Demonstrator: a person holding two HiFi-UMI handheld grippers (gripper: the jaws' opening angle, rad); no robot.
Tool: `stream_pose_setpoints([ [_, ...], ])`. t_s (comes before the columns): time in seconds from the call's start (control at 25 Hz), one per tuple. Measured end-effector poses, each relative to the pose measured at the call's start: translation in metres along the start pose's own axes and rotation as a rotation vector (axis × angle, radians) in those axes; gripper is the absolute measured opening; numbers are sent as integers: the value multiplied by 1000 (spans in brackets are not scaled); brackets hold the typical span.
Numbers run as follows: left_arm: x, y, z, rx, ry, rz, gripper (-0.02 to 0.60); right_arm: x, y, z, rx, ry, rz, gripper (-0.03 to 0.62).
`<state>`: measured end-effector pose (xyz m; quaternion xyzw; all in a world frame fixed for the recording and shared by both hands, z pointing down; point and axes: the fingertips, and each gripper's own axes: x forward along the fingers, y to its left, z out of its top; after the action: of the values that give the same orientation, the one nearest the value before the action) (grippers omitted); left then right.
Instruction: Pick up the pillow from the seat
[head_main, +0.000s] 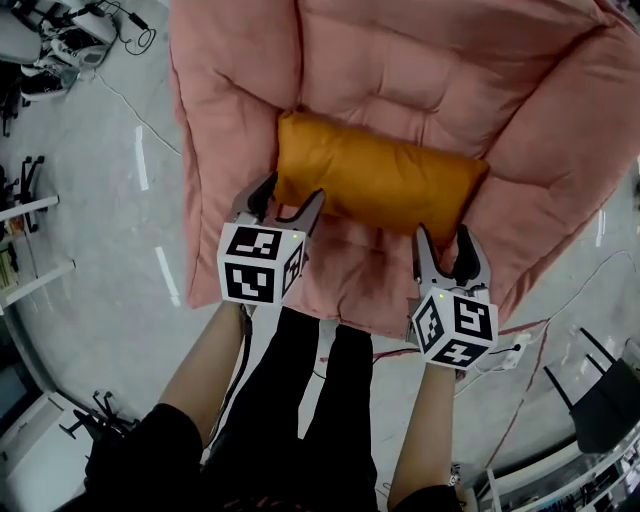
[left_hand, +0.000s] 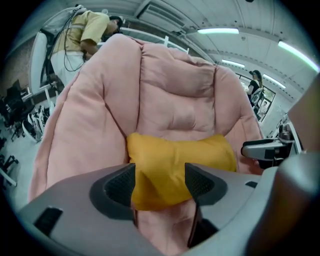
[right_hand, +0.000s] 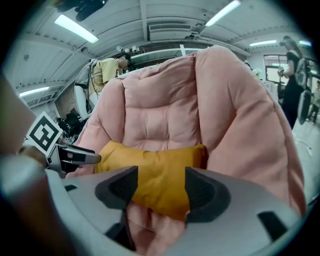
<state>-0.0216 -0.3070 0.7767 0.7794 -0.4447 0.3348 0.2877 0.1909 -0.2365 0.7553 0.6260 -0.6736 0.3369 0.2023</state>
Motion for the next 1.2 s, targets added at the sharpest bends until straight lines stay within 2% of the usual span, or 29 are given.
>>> stream_pose_setpoints([
  [0.52,47,15,-9,12,55,42,327,57,-28,-26,44,110,-22,334],
  [0.72,60,15,-17,9,68,53,327,71,-31,-36,31,145,-24,335],
  [0.96,68,8,-23,40,63,93,325,78,-37,-45,11,159,-48,334],
  [1.2,73,6,-26,44,61,84,300,84,-35,-47,-2,168,-60,331],
])
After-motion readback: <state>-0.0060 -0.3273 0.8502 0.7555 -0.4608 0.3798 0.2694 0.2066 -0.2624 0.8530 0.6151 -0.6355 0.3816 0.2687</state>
